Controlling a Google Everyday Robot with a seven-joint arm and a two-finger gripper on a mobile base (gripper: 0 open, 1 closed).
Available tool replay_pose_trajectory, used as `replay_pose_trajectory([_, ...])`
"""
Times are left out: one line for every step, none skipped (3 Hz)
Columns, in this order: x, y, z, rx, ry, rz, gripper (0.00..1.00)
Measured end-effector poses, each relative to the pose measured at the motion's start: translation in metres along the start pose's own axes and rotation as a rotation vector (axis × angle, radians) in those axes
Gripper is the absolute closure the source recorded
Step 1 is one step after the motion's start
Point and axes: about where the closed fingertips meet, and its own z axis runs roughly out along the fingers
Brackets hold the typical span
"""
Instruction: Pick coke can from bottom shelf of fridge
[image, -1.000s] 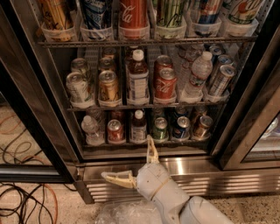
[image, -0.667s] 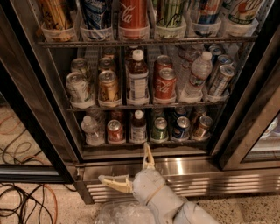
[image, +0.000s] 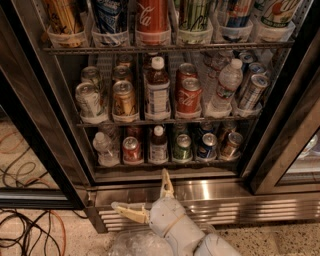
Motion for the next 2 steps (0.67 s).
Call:
replay_pose_trajectory([0.003, -0.005, 0.004, 0.017, -0.010, -0.027, 0.00])
replay_pose_trajectory([0.009, -0.018, 0.011, 0.051, -0.027, -0.065, 0.00])
